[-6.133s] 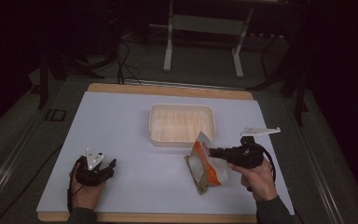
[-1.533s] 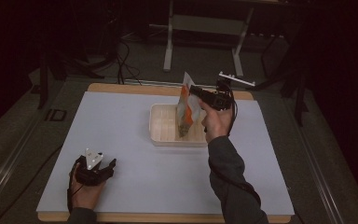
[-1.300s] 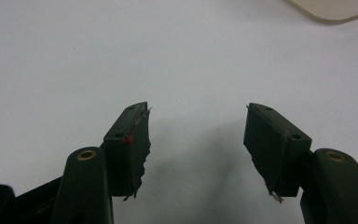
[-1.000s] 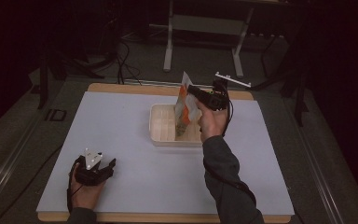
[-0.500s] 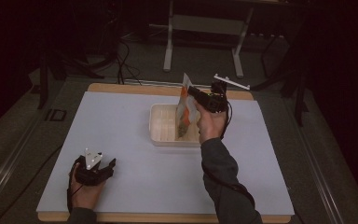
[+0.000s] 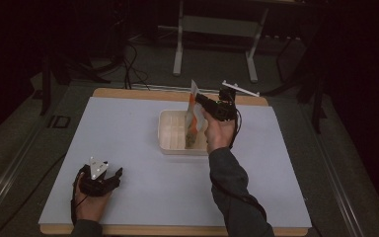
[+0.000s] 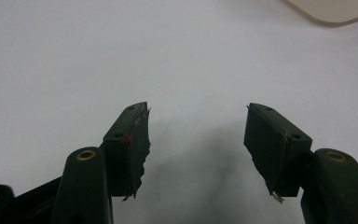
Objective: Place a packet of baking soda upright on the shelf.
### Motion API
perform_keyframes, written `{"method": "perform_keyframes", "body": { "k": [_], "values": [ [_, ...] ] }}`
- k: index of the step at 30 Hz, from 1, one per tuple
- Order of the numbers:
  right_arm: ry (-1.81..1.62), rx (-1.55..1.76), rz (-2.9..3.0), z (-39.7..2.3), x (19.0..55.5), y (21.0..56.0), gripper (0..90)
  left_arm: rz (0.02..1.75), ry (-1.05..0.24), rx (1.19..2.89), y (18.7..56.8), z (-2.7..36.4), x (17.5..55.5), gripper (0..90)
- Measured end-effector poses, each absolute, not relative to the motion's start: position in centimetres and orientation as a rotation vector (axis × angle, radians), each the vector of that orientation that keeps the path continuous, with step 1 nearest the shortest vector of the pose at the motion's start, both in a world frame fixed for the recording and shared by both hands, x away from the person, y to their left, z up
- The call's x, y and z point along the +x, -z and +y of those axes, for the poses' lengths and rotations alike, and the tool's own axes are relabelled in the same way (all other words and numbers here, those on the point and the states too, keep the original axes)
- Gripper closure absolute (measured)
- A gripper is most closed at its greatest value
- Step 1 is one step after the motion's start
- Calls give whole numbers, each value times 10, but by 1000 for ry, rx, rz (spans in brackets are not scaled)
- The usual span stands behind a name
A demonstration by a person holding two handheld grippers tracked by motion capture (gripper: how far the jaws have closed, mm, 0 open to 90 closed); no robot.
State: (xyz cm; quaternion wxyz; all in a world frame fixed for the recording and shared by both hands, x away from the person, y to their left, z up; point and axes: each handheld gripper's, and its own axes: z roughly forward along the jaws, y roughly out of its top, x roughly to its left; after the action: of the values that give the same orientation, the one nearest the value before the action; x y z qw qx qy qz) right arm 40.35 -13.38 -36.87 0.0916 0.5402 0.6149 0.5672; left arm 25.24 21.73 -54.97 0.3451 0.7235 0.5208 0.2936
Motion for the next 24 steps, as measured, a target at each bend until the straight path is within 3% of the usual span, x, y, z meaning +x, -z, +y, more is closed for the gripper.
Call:
{"method": "perform_keyframes", "body": {
  "k": [24],
  "values": [
    [-1656, 1603, 1876, -130, 407, 383, 900, 1352, -761, 1879, 550, 217, 252, 400]
  ]
}}
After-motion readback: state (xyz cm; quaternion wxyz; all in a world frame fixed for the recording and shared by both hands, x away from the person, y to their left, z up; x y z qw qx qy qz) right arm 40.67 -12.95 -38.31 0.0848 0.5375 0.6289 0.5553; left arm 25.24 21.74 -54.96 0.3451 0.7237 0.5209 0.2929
